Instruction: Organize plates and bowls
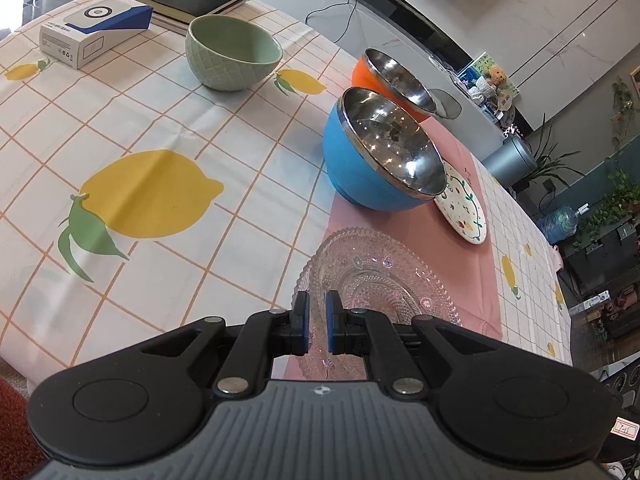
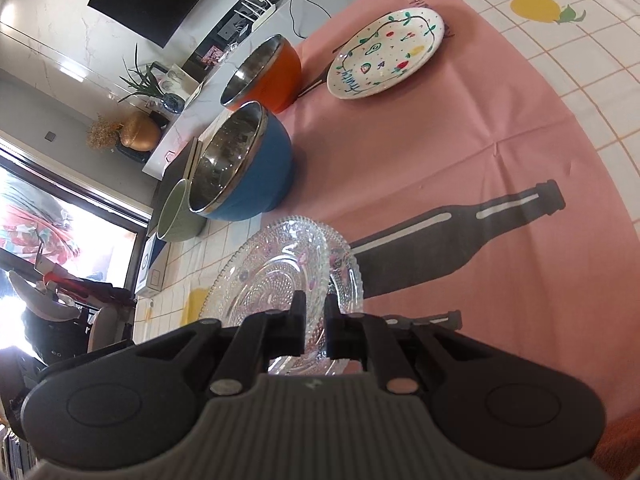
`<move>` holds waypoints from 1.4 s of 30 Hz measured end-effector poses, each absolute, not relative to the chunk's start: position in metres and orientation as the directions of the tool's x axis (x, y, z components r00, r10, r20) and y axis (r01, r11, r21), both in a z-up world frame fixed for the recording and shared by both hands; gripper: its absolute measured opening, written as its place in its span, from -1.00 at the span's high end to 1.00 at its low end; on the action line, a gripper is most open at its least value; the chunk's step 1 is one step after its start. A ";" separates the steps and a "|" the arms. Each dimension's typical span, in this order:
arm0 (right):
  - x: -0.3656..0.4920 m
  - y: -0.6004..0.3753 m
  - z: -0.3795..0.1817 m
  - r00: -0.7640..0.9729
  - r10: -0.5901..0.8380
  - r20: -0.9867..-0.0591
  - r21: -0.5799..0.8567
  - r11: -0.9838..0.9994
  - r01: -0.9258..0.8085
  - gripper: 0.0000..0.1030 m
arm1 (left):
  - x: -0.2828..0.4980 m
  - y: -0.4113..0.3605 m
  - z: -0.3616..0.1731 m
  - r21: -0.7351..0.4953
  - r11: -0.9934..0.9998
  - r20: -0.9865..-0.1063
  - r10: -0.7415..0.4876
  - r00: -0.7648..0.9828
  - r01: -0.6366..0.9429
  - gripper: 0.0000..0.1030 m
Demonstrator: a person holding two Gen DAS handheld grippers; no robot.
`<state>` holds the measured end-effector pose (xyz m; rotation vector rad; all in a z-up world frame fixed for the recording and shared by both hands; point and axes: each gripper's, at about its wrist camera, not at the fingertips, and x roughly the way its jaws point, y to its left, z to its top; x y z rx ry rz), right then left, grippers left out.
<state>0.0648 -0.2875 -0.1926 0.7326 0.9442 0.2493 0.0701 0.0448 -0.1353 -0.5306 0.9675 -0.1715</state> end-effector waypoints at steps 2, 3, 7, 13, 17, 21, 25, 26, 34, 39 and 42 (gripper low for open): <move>0.065 -0.284 -0.192 0.585 0.478 -0.655 0.644 0.759 0.101 0.87 | 0.070 0.043 -0.135 -0.489 0.868 -0.741 -0.361 0.567 -0.087 0.83; 0.065 -0.283 -0.192 0.585 0.470 -0.661 0.632 0.768 0.098 0.87 | 0.069 0.043 -0.136 -0.486 0.869 -0.742 -0.358 0.566 -0.088 0.83; 0.065 -0.278 -0.194 0.583 0.454 -0.674 0.606 0.790 0.086 0.85 | 0.070 0.042 -0.137 -0.478 0.874 -0.748 -0.350 0.564 -0.091 0.83; 0.066 -0.273 -0.196 0.571 0.436 -0.696 0.574 0.815 0.077 0.83 | 0.068 0.037 -0.137 -0.437 0.896 -0.764 -0.324 0.559 -0.078 0.82; 0.065 -0.268 -0.195 0.569 0.422 -0.706 0.547 0.835 0.059 0.82 | 0.069 0.036 -0.139 -0.418 0.905 -0.779 -0.312 0.543 -0.081 0.81; 0.063 -0.262 -0.192 0.579 0.397 -0.712 0.505 0.863 0.030 0.81 | 0.068 0.032 -0.138 -0.386 0.920 -0.786 -0.292 0.545 -0.065 0.79; 0.061 -0.255 -0.190 0.590 0.370 -0.718 0.461 0.887 0.005 0.80 | 0.068 0.031 -0.138 -0.370 0.927 -0.793 -0.280 0.541 -0.062 0.78; 0.061 -0.253 -0.189 0.593 0.363 -0.719 0.449 0.893 -0.002 0.79 | 0.068 0.031 -0.138 -0.365 0.929 -0.795 -0.277 0.540 -0.060 0.78; 0.056 -0.238 -0.184 0.627 0.282 -0.726 0.320 0.946 -0.055 0.74 | 0.067 0.023 -0.138 -0.322 0.946 -0.803 -0.256 0.538 -0.032 0.78; 0.056 -0.231 -0.183 0.636 0.250 -0.730 0.271 0.960 -0.067 0.71 | 0.067 0.022 -0.137 -0.313 0.949 -0.804 -0.251 0.540 -0.026 0.78; 0.052 -0.222 -0.182 0.644 0.208 -0.736 0.202 0.976 -0.085 0.68 | 0.067 0.021 -0.137 -0.305 0.952 -0.804 -0.245 0.542 -0.021 0.79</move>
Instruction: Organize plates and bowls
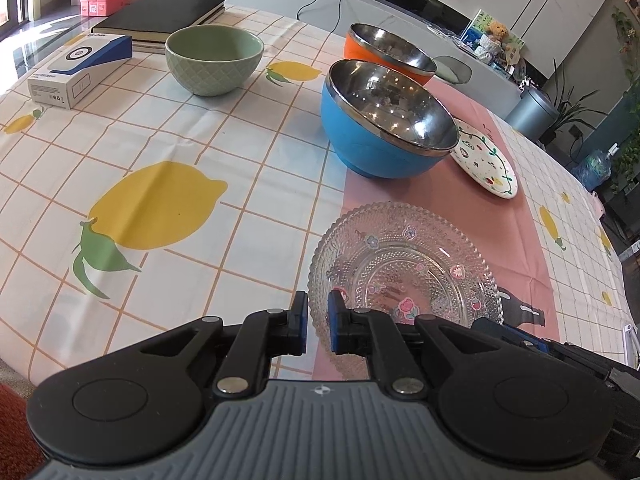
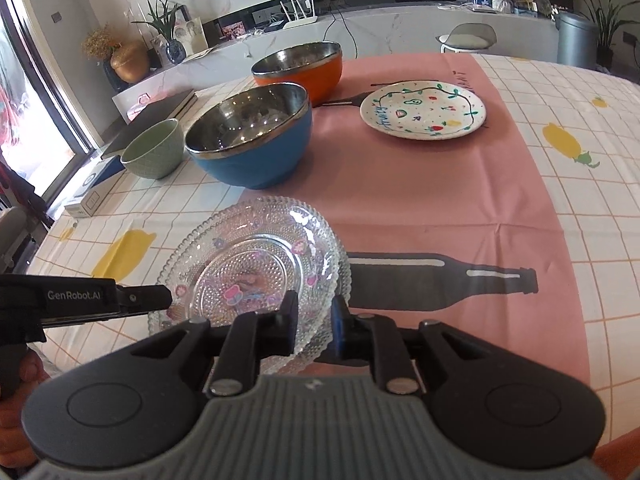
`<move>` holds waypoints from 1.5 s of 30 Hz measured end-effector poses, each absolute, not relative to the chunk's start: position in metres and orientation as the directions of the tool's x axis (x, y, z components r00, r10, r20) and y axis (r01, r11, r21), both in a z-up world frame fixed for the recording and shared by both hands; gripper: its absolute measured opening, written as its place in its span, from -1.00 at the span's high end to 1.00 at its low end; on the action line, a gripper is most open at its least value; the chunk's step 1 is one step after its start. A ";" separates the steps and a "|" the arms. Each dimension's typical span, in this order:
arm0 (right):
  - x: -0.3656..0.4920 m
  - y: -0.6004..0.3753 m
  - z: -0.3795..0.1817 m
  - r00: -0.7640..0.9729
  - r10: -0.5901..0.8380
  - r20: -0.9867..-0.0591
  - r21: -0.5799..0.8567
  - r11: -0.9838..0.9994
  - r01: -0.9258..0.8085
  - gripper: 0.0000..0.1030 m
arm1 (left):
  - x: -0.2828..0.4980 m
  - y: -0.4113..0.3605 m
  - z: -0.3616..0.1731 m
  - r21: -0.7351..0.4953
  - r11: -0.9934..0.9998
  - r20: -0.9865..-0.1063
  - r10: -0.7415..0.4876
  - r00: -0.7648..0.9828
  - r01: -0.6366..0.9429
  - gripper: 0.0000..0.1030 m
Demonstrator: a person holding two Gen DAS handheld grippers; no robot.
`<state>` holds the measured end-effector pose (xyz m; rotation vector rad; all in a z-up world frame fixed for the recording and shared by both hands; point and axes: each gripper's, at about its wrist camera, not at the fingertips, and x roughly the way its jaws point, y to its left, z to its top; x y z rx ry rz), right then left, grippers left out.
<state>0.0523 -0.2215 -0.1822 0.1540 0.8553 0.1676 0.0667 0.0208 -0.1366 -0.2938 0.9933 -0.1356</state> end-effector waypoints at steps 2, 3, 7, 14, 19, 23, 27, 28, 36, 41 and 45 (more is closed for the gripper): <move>0.051 -0.216 -0.182 0.651 0.185 -0.736 0.162 0.982 -0.096 0.67 | 0.067 0.020 -0.136 -0.298 0.955 -0.805 -0.241 0.542 -0.017 0.79; 0.050 -0.215 -0.182 0.653 0.177 -0.736 0.150 0.984 -0.098 0.67 | 0.066 0.019 -0.136 -0.296 0.955 -0.805 -0.240 0.542 -0.015 0.79; 0.050 -0.211 -0.183 0.656 0.142 -0.741 0.104 0.990 -0.097 0.68 | 0.066 0.018 -0.135 -0.285 0.958 -0.804 -0.235 0.547 -0.008 0.82; 0.046 -0.204 -0.184 0.662 0.115 -0.741 0.052 0.992 -0.114 0.68 | 0.066 0.017 -0.135 -0.273 0.962 -0.805 -0.228 0.548 -0.002 0.80; 0.047 -0.205 -0.184 0.660 0.124 -0.741 0.069 0.992 -0.108 0.62 | 0.066 0.015 -0.135 -0.263 0.965 -0.811 -0.228 0.538 0.012 0.72; 0.048 -0.209 -0.184 0.659 0.129 -0.741 0.094 0.992 -0.088 0.46 | 0.065 0.017 -0.135 -0.261 0.965 -0.811 -0.217 0.543 -0.004 0.67; 0.051 -0.217 -0.183 0.659 0.148 -0.737 0.149 0.987 -0.056 0.30 | 0.063 0.021 -0.131 -0.286 0.958 -0.795 -0.232 0.561 -0.009 0.65; 0.051 -0.219 -0.183 0.660 0.153 -0.735 0.163 0.985 -0.047 0.30 | 0.062 0.022 -0.129 -0.292 0.956 -0.789 -0.237 0.567 -0.007 0.63; 0.051 -0.233 -0.181 0.661 0.186 -0.727 0.253 0.967 0.006 0.26 | 0.054 0.009 -0.114 -0.257 0.963 -0.764 -0.251 0.594 0.075 0.62; 0.046 -0.238 -0.174 0.668 0.186 -0.721 0.265 0.964 0.017 0.25 | 0.051 -0.005 -0.103 -0.278 0.953 -0.767 -0.296 0.569 0.122 0.62; 0.042 -0.249 -0.164 0.676 0.154 -0.721 0.260 0.964 0.058 0.15 | 0.055 -0.022 -0.088 -0.278 0.947 -0.752 -0.319 0.577 0.161 0.62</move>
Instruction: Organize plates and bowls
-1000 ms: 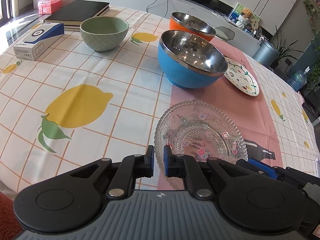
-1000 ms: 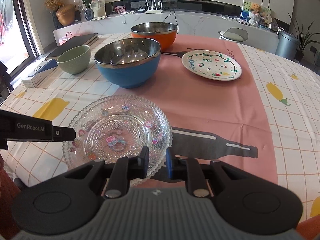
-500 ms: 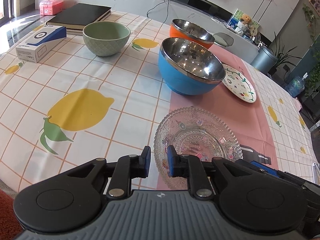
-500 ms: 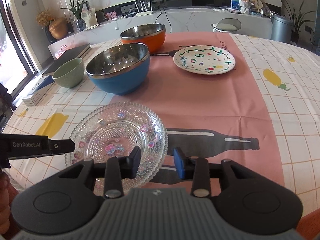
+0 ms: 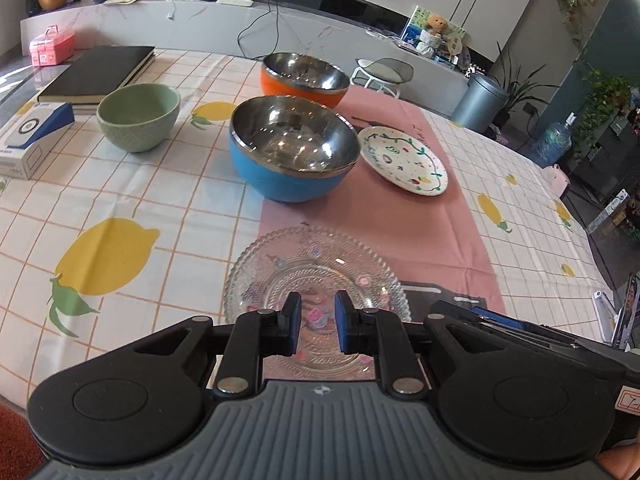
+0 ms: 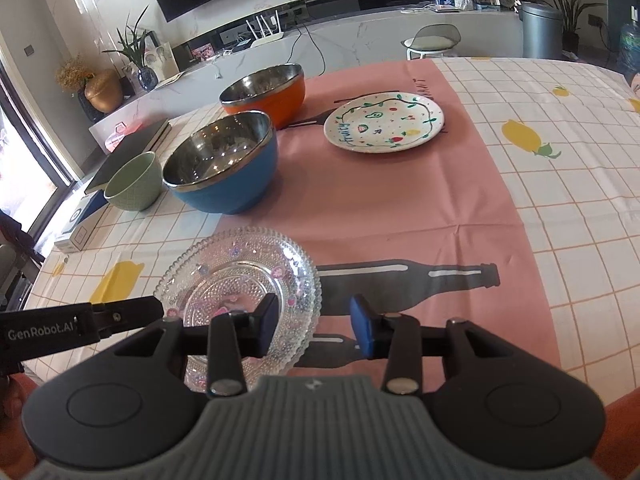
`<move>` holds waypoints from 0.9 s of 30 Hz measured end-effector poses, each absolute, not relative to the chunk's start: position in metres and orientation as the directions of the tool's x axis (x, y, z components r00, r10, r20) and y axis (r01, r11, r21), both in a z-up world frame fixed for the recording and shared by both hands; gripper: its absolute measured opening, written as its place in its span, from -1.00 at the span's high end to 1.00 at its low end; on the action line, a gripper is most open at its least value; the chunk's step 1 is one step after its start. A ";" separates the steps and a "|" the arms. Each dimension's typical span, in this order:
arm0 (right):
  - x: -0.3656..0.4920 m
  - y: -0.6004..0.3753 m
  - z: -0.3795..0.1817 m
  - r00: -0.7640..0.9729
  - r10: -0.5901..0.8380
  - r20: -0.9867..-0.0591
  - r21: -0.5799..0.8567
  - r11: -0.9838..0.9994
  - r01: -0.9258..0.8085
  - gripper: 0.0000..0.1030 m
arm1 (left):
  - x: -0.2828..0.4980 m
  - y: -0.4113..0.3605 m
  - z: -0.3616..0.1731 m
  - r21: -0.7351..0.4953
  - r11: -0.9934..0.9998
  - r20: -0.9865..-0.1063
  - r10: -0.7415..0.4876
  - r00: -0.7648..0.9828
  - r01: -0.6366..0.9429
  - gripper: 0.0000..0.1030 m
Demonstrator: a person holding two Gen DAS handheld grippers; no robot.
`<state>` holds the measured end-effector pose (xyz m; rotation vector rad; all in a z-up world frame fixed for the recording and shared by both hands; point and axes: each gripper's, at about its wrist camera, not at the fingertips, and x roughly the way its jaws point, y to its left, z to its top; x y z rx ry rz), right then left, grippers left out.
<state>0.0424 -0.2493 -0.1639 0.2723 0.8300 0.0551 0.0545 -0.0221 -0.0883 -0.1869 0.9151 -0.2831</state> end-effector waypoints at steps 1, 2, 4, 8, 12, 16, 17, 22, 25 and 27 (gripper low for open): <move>0.042 -0.253 -0.160 0.681 0.137 -0.719 0.252 0.965 0.071 0.05 | 0.057 -0.028 -0.084 -0.274 0.946 -0.747 -0.322 0.582 0.172 0.62; 0.041 -0.258 -0.155 0.688 0.128 -0.714 0.251 0.964 0.081 -0.05 | 0.059 -0.032 -0.081 -0.271 0.945 -0.742 -0.325 0.586 0.181 0.62; 0.041 -0.270 -0.145 0.704 0.123 -0.699 0.271 0.957 0.102 -0.14 | 0.064 -0.042 -0.075 -0.269 0.942 -0.734 -0.334 0.591 0.199 0.62; 0.052 -0.300 -0.126 0.719 0.140 -0.681 0.333 0.934 0.133 -0.19 | 0.079 -0.065 -0.066 -0.262 0.940 -0.723 -0.341 0.601 0.218 0.62; 0.072 -0.329 -0.114 0.742 0.052 -0.669 0.301 0.931 0.206 -0.25 | 0.100 -0.084 -0.065 -0.328 0.917 -0.699 -0.398 0.593 0.229 0.60; 0.099 -0.364 -0.123 0.737 0.071 -0.672 0.384 0.884 0.265 -0.23 | 0.123 -0.097 -0.074 -0.418 0.885 -0.685 -0.455 0.569 0.205 0.60; 0.107 -0.371 -0.127 0.734 0.088 -0.674 0.410 0.871 0.271 -0.22 | 0.129 -0.101 -0.078 -0.429 0.882 -0.685 -0.458 0.567 0.194 0.60; 0.144 -0.396 -0.154 0.723 0.203 -0.661 0.566 0.768 0.301 0.04 | 0.163 -0.115 -0.097 -0.491 0.862 -0.703 -0.477 0.527 0.126 0.60; 0.168 -0.408 -0.172 0.713 0.257 -0.652 0.632 0.705 0.323 0.15 | 0.177 -0.122 -0.105 -0.480 0.869 -0.715 -0.467 0.521 0.120 0.60; 0.182 -0.414 -0.180 0.702 0.251 -0.667 0.626 0.700 0.345 0.32 | 0.184 -0.124 -0.111 -0.470 0.874 -0.719 -0.459 0.522 0.121 0.60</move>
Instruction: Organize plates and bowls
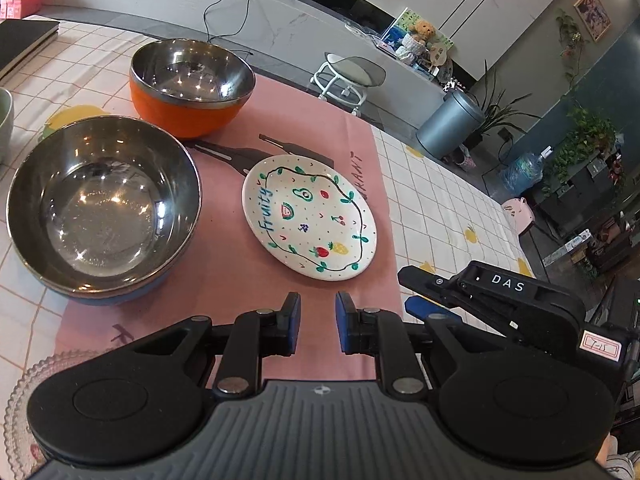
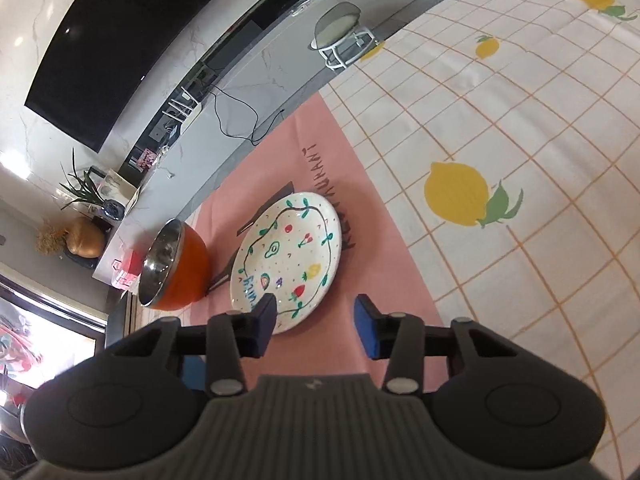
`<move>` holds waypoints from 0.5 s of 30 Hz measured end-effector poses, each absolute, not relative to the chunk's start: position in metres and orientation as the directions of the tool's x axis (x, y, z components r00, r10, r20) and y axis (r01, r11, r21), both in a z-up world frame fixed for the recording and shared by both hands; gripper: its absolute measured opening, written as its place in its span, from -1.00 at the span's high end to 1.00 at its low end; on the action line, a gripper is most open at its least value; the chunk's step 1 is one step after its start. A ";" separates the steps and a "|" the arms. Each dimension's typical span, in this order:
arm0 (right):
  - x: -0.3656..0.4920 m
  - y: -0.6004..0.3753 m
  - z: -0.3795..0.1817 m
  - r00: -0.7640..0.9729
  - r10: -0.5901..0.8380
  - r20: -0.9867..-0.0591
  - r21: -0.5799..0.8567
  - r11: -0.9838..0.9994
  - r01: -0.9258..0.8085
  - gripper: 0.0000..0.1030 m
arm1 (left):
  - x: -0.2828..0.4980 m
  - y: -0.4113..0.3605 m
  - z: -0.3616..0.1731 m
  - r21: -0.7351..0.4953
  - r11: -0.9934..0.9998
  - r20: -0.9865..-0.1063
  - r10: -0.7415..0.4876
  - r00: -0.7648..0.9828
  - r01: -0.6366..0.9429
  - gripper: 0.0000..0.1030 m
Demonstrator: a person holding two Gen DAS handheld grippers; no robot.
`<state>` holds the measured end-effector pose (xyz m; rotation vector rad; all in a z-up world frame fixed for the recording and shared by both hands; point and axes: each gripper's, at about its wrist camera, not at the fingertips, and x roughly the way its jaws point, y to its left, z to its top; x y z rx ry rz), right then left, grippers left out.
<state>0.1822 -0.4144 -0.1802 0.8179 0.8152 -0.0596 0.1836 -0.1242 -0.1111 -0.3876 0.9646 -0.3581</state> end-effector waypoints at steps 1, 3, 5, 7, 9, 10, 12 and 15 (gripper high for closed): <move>0.188 -0.417 -0.185 0.696 0.259 -0.669 0.634 0.689 0.353 0.35 | 0.188 -0.125 -0.114 -0.472 0.874 -0.721 -0.458 0.520 0.116 0.60; 0.196 -0.421 -0.194 0.690 0.290 -0.663 0.663 0.654 0.363 0.37 | 0.193 -0.125 -0.120 -0.475 0.874 -0.723 -0.456 0.519 0.105 0.60; 0.203 -0.423 -0.199 0.687 0.304 -0.660 0.674 0.643 0.364 0.43 | 0.199 -0.125 -0.124 -0.479 0.873 -0.721 -0.454 0.524 0.097 0.60; 0.207 -0.422 -0.201 0.678 0.304 -0.669 0.666 0.649 0.367 0.43 | 0.204 -0.127 -0.126 -0.473 0.877 -0.723 -0.442 0.531 0.086 0.60; 0.212 -0.423 -0.206 0.665 0.319 -0.676 0.670 0.642 0.373 0.43 | 0.208 -0.129 -0.128 -0.465 0.882 -0.724 -0.432 0.538 0.082 0.60; 0.213 -0.424 -0.208 0.663 0.324 -0.675 0.674 0.635 0.377 0.43 | 0.210 -0.131 -0.128 -0.464 0.882 -0.723 -0.430 0.541 0.080 0.60; 0.218 -0.428 -0.211 0.663 0.332 -0.671 0.685 0.619 0.384 0.43 | 0.212 -0.131 -0.130 -0.467 0.881 -0.723 -0.430 0.541 0.077 0.60; 0.224 -0.428 -0.215 0.658 0.341 -0.671 0.692 0.607 0.391 0.43 | 0.215 -0.131 -0.132 -0.468 0.881 -0.725 -0.430 0.538 0.074 0.60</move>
